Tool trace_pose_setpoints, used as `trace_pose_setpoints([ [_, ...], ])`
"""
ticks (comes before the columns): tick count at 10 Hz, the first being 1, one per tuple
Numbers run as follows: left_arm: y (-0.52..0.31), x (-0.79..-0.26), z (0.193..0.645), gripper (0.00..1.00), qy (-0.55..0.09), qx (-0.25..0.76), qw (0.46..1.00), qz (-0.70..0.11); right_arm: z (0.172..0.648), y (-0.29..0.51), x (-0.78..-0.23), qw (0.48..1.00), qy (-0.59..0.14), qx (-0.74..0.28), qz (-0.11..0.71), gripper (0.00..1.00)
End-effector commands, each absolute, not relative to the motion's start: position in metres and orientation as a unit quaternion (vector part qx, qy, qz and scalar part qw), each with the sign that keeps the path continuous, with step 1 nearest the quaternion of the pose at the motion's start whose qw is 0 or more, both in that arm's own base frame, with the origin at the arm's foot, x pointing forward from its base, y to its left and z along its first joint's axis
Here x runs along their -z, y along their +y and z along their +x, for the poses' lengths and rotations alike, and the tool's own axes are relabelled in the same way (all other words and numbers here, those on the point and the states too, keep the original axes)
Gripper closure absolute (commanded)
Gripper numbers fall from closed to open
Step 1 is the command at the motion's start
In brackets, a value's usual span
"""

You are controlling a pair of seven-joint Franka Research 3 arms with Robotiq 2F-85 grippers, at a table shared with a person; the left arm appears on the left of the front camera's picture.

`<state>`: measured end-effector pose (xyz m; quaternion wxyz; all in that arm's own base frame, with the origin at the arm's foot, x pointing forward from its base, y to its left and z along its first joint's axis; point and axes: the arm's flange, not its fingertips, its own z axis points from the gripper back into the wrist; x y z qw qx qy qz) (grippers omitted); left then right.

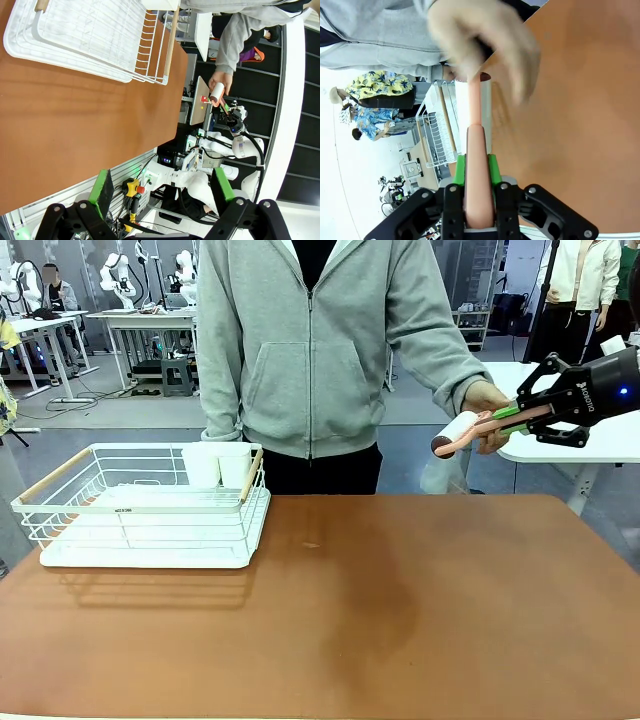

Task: Clean the table.
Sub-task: Pick up the Lint Roller when the human hands it over.

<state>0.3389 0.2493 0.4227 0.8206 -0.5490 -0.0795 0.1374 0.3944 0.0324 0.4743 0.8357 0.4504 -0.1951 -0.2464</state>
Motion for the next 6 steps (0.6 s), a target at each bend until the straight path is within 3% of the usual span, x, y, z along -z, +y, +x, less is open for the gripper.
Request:
trace_pose_setpoints([
  [1,0.2511,-0.4228,0.3376,0.00,-0.083,-0.136,0.821,-0.549,0.3939,0.0348,-0.4746,0.838,-0.194,0.244,0.449,0.99],
  [6,0.2511,-0.4228,0.3376,0.00,-0.083,-0.136,0.821,-0.549,0.3939,0.0348,-0.4746,0.838,-0.194,0.244,0.449,0.99],
])
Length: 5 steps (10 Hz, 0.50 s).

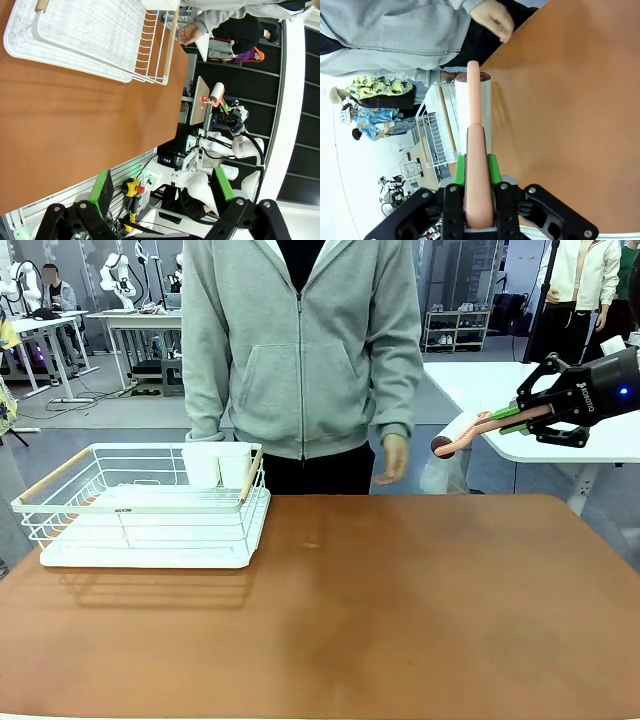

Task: Clean the table.
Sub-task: Pick up the Lint Roller when the human hands it over, then clean the table with the Lint Roller when the human lifts the Dish drying rack.

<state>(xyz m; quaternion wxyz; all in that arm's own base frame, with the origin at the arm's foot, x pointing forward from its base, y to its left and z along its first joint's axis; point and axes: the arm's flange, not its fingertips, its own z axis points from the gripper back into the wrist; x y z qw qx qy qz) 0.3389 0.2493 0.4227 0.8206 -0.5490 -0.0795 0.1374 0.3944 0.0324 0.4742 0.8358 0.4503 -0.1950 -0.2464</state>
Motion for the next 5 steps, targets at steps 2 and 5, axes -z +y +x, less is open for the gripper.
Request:
trace_pose_setpoints([
  [2,0.2511,-0.4228,0.3376,0.00,-0.083,-0.136,0.821,-0.549,0.3939,0.0348,-0.4746,0.838,-0.194,0.244,0.449,0.99],
  [5,0.2511,-0.4228,0.3376,0.00,-0.083,-0.136,0.821,-0.549,0.3939,0.0348,-0.4746,0.838,-0.194,0.244,0.449,0.99],
])
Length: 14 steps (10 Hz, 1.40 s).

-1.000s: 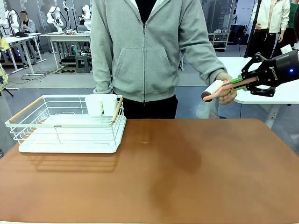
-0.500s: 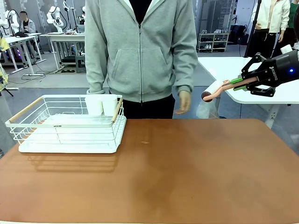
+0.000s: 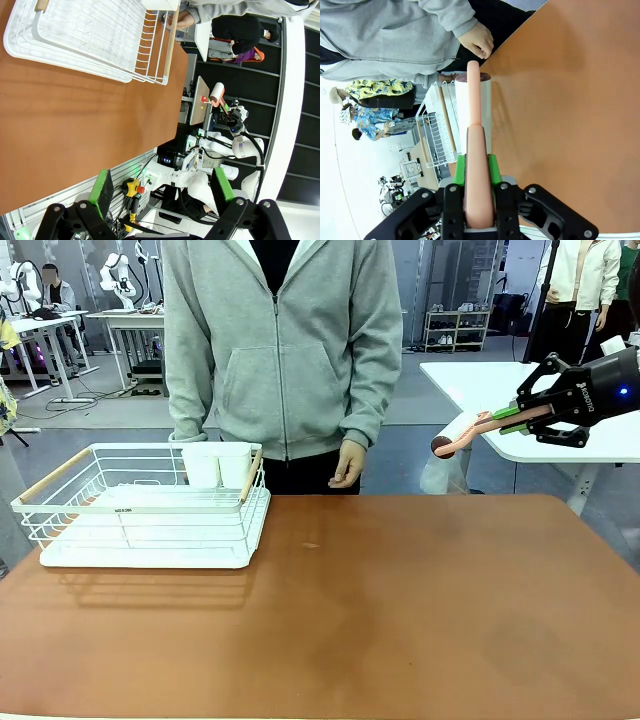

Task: Clean the table.
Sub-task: Clean the table with the Lint Roller when the human lifts the Dish drying rack.

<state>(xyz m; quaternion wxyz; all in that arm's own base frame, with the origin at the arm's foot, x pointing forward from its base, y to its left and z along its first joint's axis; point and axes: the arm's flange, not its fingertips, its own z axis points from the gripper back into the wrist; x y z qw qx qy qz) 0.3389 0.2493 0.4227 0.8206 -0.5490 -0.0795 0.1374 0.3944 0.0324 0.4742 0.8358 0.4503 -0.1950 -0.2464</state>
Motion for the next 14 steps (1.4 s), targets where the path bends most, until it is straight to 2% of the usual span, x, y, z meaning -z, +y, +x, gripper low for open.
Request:
trace_pose_setpoints([
  [1,0.2511,-0.4228,0.3376,0.00,-0.083,-0.136,0.821,-0.549,0.3939,0.0348,-0.4746,0.838,-0.194,0.244,0.449,0.99],
  [14,0.2511,-0.4228,0.3376,0.00,-0.083,-0.136,0.821,-0.549,0.3939,0.0348,-0.4746,0.838,-0.194,0.244,0.449,0.99],
])
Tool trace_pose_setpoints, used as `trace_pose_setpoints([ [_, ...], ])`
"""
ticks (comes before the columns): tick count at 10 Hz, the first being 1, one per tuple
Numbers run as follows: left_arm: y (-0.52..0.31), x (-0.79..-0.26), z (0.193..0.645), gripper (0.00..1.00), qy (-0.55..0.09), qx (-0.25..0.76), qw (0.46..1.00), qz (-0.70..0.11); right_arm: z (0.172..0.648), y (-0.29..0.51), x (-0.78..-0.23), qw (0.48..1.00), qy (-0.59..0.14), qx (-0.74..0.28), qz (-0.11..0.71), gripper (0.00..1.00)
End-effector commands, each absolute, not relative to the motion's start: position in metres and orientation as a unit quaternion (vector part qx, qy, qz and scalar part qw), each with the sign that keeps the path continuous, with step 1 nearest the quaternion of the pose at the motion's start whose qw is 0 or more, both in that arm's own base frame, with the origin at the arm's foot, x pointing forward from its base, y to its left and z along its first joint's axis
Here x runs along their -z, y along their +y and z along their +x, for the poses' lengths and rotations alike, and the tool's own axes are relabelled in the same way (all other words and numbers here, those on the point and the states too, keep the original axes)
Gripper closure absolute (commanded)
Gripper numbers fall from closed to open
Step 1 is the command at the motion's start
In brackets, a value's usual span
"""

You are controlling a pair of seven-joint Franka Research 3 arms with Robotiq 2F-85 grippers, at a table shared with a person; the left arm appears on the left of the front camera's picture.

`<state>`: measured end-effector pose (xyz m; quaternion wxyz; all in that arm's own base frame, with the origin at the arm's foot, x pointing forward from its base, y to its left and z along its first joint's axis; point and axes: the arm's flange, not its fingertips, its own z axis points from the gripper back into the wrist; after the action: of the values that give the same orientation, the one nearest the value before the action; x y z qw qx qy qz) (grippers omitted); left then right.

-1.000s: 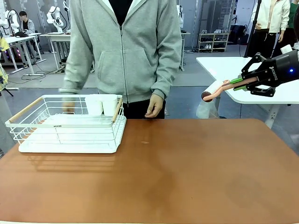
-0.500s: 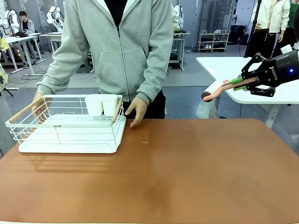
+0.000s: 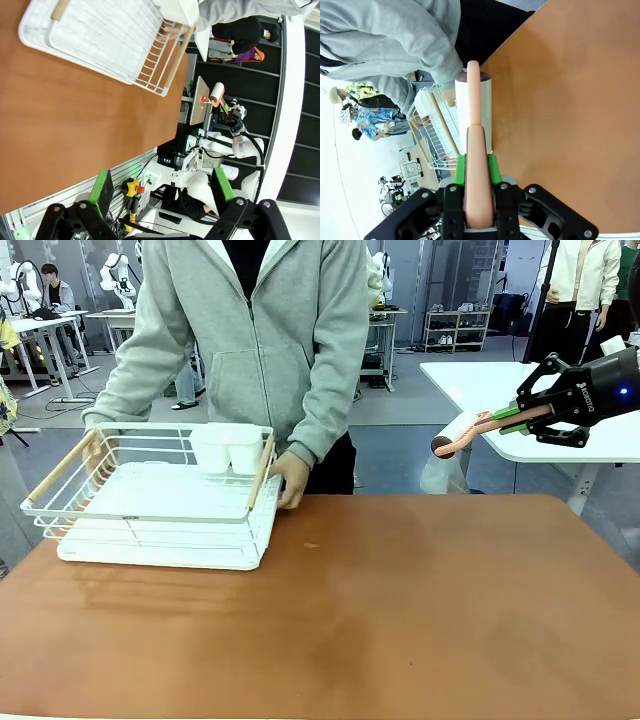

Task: Clean the table.
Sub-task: Clean the table with the Lint Roller when the human lifts the Dish drying rack.

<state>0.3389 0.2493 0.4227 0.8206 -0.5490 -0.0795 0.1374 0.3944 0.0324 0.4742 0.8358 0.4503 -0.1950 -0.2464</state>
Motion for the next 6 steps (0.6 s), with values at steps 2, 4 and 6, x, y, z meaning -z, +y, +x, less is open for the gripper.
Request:
trace_pose_setpoints([
  [2,0.2511,-0.4228,0.3376,0.00,-0.083,-0.136,0.821,-0.549,0.3939,0.0348,-0.4746,0.838,-0.194,0.244,0.449,0.99],
  [4,0.2511,-0.4228,0.3376,0.00,-0.083,-0.136,0.821,-0.549,0.3939,0.0348,-0.4746,0.838,-0.194,0.244,0.449,0.99],
  [6,0.2511,-0.4228,0.3376,0.00,-0.083,-0.136,0.821,-0.549,0.3939,0.0348,-0.4746,0.838,-0.194,0.244,0.449,0.99],
])
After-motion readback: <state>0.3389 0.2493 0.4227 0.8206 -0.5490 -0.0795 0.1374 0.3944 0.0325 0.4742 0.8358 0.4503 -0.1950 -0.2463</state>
